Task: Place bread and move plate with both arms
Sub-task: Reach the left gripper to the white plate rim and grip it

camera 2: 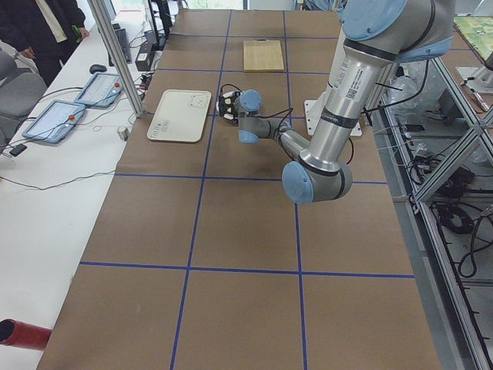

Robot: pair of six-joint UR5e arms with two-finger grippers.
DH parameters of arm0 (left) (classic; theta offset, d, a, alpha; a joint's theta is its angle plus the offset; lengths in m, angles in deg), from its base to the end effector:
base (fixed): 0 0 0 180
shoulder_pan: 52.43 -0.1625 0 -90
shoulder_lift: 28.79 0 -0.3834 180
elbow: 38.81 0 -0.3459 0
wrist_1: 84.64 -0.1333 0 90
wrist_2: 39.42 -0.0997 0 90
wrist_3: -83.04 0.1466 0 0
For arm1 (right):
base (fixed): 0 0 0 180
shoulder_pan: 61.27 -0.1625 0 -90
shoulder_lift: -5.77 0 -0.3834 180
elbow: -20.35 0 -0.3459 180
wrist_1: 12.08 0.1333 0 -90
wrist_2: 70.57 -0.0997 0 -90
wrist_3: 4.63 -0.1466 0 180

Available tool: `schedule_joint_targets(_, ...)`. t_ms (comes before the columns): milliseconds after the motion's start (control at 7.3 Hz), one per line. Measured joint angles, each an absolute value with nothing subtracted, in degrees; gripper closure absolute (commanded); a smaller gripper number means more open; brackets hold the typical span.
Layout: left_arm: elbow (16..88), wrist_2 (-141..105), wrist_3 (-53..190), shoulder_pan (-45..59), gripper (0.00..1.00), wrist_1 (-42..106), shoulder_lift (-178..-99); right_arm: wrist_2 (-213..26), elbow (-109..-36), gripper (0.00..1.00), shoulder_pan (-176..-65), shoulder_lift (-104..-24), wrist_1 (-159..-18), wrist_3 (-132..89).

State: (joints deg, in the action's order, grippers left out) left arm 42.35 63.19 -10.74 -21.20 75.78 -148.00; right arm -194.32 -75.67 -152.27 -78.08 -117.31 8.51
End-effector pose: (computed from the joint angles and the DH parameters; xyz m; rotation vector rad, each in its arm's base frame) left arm 0.5059 -0.4252 0.2751 0.2080 1.5787 -0.3028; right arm 0.0601 -0.4713 0.5978 0.0211 -0.5917 -0.1899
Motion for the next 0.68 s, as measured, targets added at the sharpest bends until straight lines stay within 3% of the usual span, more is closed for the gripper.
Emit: schedule_joint_targets(685, 36.5, 62.6, -11.4, -21.7, 0.55, 77.4, -150.6, -195.1, -75.6, 0.0, -152.3, -78.0, -117.3, 8.5)
